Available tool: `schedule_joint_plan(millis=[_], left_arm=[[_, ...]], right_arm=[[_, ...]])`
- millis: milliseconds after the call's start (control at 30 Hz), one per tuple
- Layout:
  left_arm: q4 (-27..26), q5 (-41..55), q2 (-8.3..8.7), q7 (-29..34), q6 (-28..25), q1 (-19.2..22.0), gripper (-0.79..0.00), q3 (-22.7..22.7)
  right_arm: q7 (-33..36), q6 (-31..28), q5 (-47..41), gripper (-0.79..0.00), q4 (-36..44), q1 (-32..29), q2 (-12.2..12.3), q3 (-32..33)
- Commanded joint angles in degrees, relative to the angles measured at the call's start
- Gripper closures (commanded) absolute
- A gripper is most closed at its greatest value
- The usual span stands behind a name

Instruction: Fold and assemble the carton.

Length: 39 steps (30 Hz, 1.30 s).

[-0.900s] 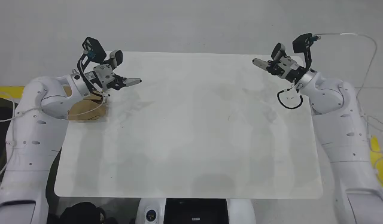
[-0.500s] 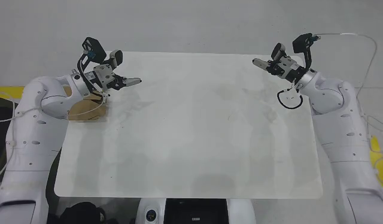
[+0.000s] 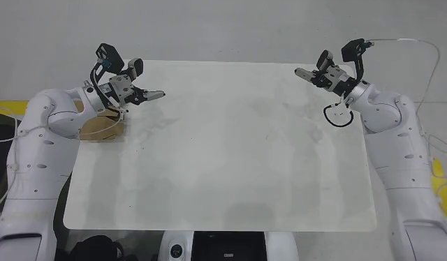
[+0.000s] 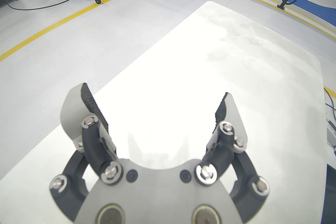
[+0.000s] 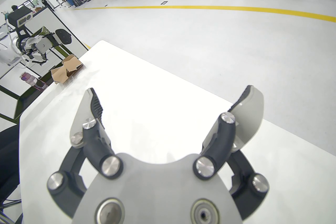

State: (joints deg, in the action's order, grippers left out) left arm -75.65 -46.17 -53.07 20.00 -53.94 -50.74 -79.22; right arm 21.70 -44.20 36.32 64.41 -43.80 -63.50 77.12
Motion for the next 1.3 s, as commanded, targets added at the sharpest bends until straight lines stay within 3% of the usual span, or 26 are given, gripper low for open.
schedule_joint_plan(millis=[0,133,367,567,633,900,1033,1267], left_arm=[[0.0,0.0,0.0,0.0,0.0,0.0,-0.785,0.0],[0.17,4.7,-0.01,0.04,1.54,-1.59,-0.785,-0.18],[0.33,15.17,0.81,7.3,6.17,-2.68,-0.785,-2.63],[1.17,33.93,1.77,19.81,11.38,-3.03,-0.785,-4.65],[0.94,35.9,2.33,24.7,13.17,-2.8,-0.785,-5.73],[1.77,46.54,3.47,33.26,17.37,-3.57,-0.785,-8.57],[4.39,54.35,3.89,39.4,18.58,-2.71,-0.785,-9.31],[12.36,61.08,4.39,43.0,20.91,0.37,-0.785,-10.58]], right_arm=[[0.0,0.0,0.0,-0.785,0.0,0.0,0.0,0.0],[0.0,0.0,0.0,-0.785,0.0,0.0,0.0,0.0],[0.0,0.0,0.0,-0.785,0.0,0.0,0.0,0.0],[0.0,0.0,0.0,-0.785,0.0,0.0,0.0,0.0],[0.0,0.0,0.0,-0.785,0.0,0.0,0.0,0.0],[0.0,0.0,0.0,-0.785,0.0,0.0,0.0,0.0],[0.0,0.0,0.0,-0.785,0.0,0.0,0.0,0.0],[0.0,0.0,0.0,-0.785,0.0,0.0,0.0,0.0]])
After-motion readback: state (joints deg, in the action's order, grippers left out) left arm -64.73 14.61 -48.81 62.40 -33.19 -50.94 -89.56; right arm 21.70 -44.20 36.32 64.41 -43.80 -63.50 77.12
